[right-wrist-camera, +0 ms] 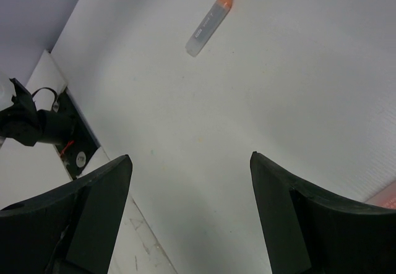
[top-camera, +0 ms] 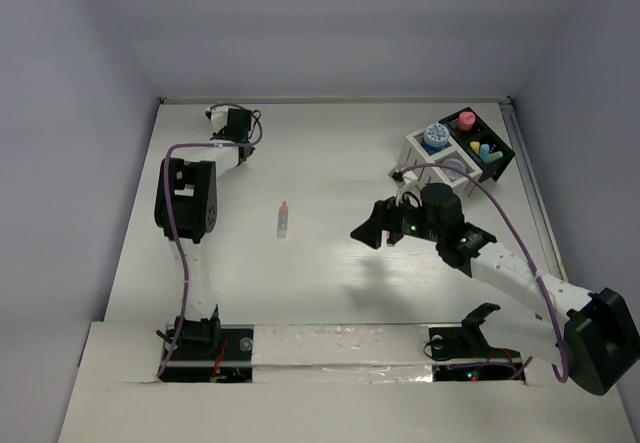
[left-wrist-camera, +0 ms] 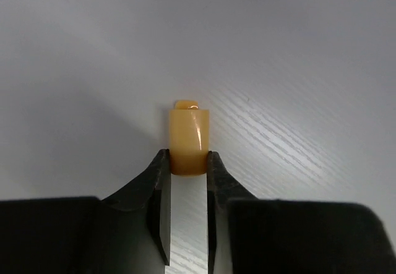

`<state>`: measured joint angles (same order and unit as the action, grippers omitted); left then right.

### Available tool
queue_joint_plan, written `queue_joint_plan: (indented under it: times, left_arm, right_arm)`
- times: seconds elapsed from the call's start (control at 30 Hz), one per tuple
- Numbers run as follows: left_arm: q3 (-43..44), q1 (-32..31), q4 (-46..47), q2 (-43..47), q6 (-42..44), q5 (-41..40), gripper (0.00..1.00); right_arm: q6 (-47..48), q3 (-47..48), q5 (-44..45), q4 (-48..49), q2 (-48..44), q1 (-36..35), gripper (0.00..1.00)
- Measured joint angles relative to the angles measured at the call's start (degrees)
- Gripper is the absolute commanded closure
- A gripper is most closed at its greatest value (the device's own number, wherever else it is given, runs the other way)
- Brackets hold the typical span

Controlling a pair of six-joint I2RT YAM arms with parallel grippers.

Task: Sort the stationery into containers
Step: Pick up the pen cap from the center of the board, then place the pen cap at the center of the board.

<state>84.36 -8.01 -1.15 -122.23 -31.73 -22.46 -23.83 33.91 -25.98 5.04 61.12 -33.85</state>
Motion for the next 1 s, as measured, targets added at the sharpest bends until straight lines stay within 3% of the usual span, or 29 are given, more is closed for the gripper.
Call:
queue_joint_plan:
  times: [0.13,0.27,0.43,0.6,0.8,1.0]
  left_arm:
    - [-0.1,-0.5,0.4,0.0,2.4,0.9,1.0]
    - [-5.4,-3.8,2.9,4.3,6.1,2.3,1.0]
    - [-12.8,-17.4,7.3,15.2,13.5,6.6,1.0]
    - [-16.7,-30.5,12.2,21.7,19.5,16.5,1.0]
    - [-20.8,-33.9,10.8,20.4,24.1,30.3,1.0]
    - [-19.1,-39.1,6.0,14.4,29.6,35.5,0.94]
  right_arm:
    - [0.0,0.0,0.9,0.1,0.0,0.0,0.17]
    - [0.0,-0.3,3.2,0.2,-0.2,0.0,0.16]
    - [0.0,-1.6,8.1,-0.5,-3.8,0.0,0.16]
    - [-0.4,-1.9,14.5,-2.1,-10.0,0.0,0.16]
    - [-1.5,-4.1,21.0,-4.7,-16.2,0.0,0.16]
    - [-3.5,-8.4,26.9,-9.2,-20.5,0.0,0.16]
